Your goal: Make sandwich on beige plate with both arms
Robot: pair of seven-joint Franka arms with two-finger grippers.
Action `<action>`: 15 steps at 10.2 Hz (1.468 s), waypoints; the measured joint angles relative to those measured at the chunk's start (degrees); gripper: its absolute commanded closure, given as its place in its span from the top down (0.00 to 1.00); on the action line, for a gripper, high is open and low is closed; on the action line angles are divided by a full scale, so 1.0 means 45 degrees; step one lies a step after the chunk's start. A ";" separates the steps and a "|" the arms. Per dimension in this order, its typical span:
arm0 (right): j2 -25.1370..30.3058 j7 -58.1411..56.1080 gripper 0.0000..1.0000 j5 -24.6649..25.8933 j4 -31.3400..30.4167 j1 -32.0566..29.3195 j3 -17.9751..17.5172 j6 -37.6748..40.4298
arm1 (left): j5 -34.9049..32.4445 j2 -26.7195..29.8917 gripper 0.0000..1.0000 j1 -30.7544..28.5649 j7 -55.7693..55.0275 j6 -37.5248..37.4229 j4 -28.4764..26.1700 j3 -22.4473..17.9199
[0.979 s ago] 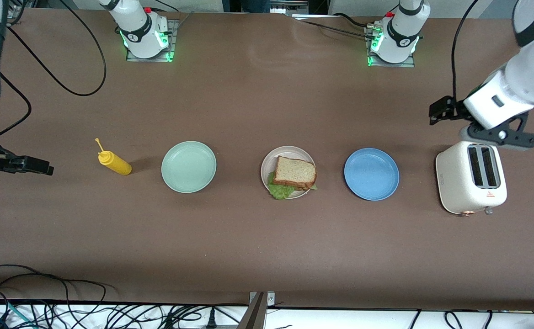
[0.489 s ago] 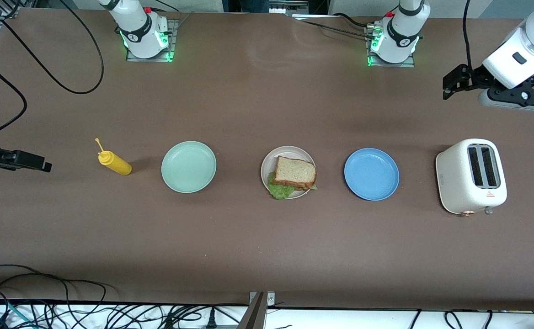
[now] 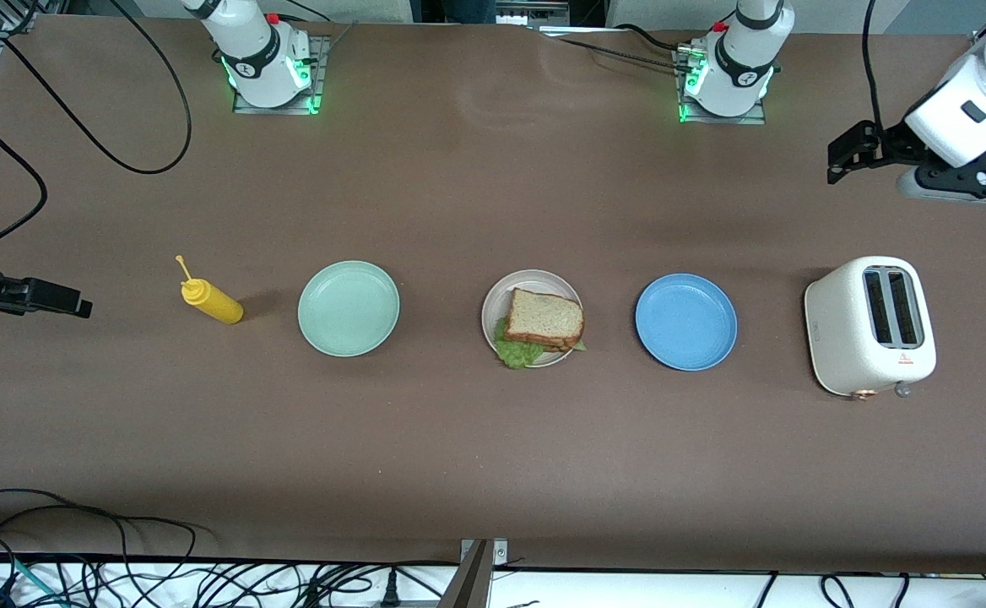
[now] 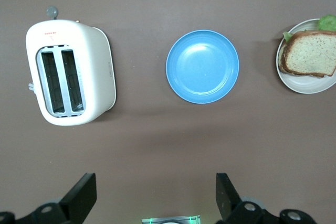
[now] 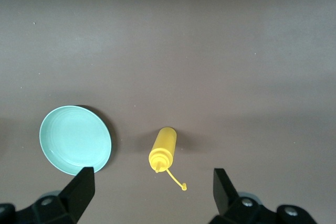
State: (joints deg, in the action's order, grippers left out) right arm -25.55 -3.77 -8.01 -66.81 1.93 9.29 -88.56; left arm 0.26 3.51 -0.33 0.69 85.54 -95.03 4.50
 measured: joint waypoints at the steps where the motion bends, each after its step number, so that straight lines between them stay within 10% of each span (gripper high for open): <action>1: -0.0012 -0.0003 1.00 0.0029 0.0000 -0.0004 0.0001 -0.0013 | 0.0008 -0.0021 1.00 -0.0096 0.0004 0.0000 0.0000 0.0001; 15: -0.0044 -0.0134 1.00 0.1008 0.0000 0.0009 0.0007 0.0000 | 0.0015 -0.0614 1.00 -0.0125 -0.0636 -0.0073 0.0792 0.0096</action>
State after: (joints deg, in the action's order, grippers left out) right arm -25.75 -4.37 -3.48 -66.81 1.97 9.32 -88.56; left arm 0.33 0.75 -0.90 -2.17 85.21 -91.47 4.94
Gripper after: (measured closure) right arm 0.000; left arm 0.000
